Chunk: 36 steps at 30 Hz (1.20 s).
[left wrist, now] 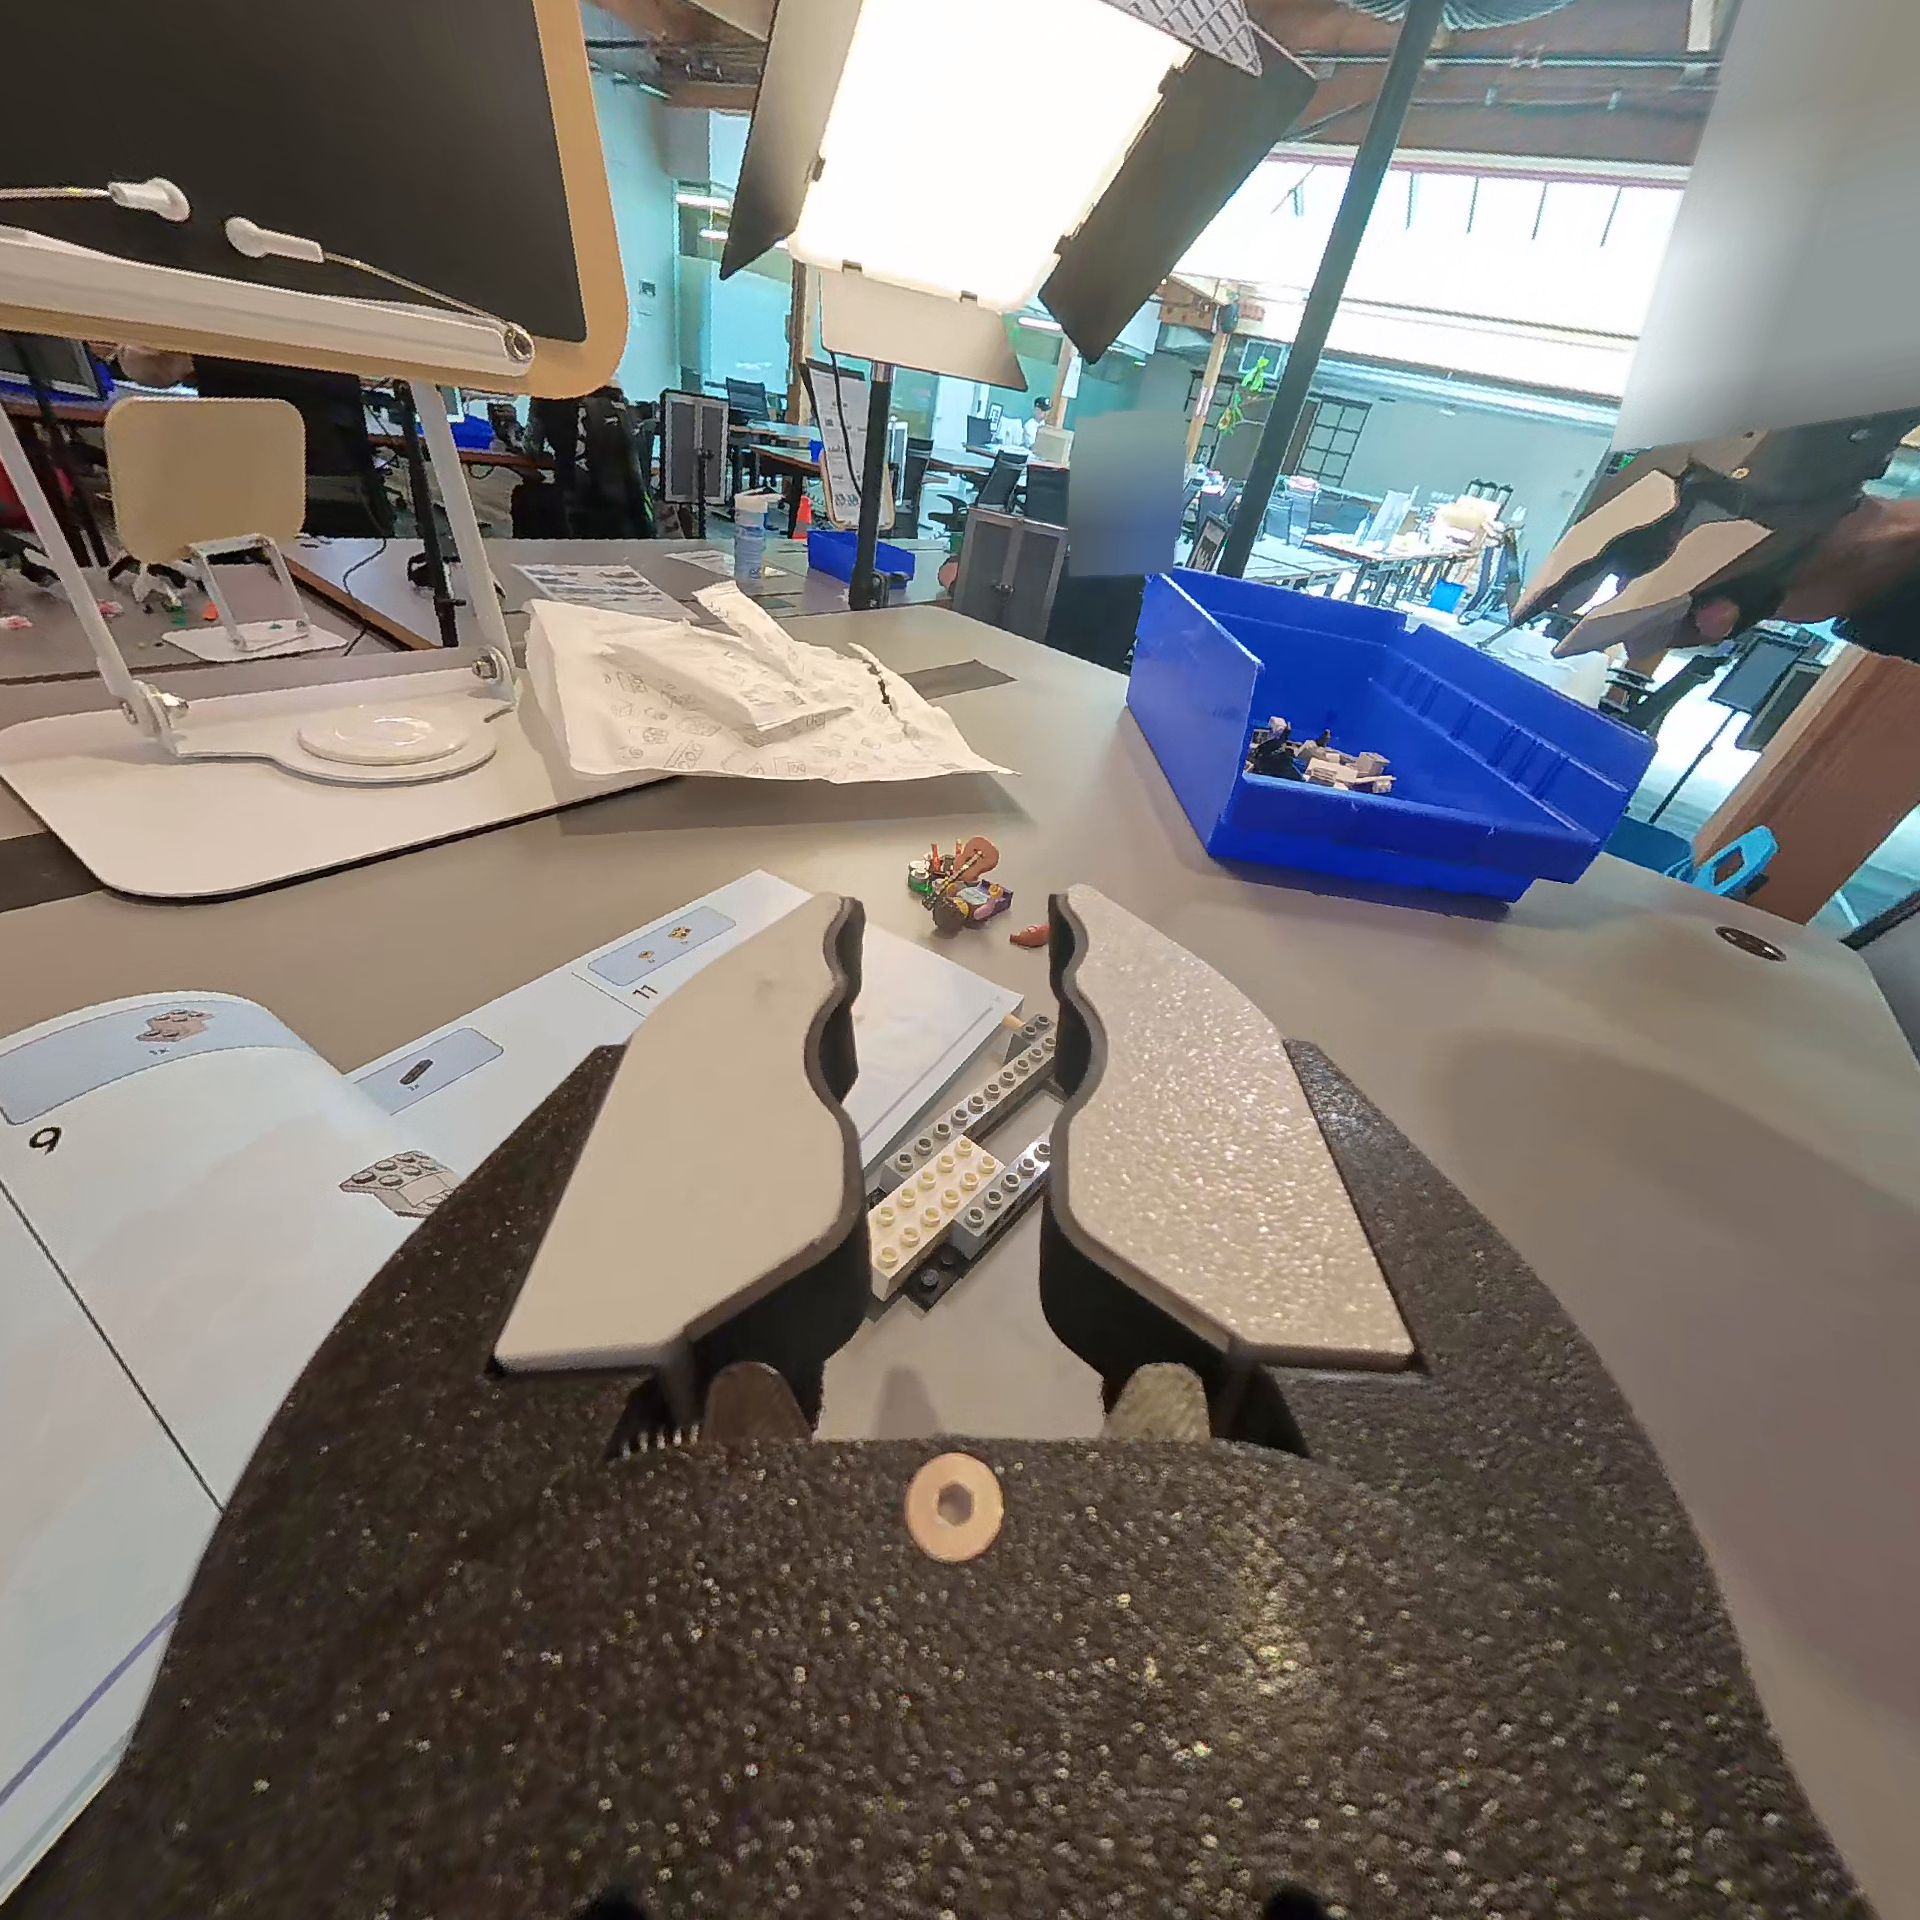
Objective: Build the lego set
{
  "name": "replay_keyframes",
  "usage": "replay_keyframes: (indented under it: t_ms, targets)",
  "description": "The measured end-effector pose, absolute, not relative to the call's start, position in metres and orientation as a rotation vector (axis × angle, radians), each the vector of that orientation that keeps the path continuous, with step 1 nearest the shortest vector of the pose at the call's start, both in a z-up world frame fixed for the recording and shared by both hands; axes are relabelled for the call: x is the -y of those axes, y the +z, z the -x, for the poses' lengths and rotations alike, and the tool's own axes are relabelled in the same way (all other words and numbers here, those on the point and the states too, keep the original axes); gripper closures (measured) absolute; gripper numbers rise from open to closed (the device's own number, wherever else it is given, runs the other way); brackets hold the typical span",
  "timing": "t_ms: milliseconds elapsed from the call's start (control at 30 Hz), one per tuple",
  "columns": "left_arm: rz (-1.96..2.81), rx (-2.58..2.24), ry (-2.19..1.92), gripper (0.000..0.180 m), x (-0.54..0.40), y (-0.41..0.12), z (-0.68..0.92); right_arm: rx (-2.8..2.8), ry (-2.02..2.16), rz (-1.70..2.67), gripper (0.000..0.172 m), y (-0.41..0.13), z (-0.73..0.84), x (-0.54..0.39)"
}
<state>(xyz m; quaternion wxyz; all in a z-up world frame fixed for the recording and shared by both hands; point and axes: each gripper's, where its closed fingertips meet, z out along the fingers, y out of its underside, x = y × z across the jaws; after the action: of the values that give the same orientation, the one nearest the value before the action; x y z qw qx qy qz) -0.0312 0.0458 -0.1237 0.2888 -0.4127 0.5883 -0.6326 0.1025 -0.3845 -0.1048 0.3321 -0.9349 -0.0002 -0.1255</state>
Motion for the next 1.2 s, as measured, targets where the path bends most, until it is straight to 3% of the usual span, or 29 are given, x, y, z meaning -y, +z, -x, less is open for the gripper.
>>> replay_keyframes:
  t_ms: [233, 533, 1200]
  targets:
    - [1.116, -1.603, -1.67, 0.147, -0.043, -0.128, 0.028, 0.262, -0.28, 2.509, 0.149, -0.119, -0.109, 0.362]
    - [1.109, -1.587, -1.655, 0.148, -0.044, -0.126, 0.029, 0.809, 0.048, 2.714, 0.148, -0.201, -0.125, 0.329]
    - [1.099, -1.594, -1.68, 0.15, -0.043, -0.125, 0.031, 0.788, 0.072, 2.767, 0.149, -0.225, -0.134, 0.328]
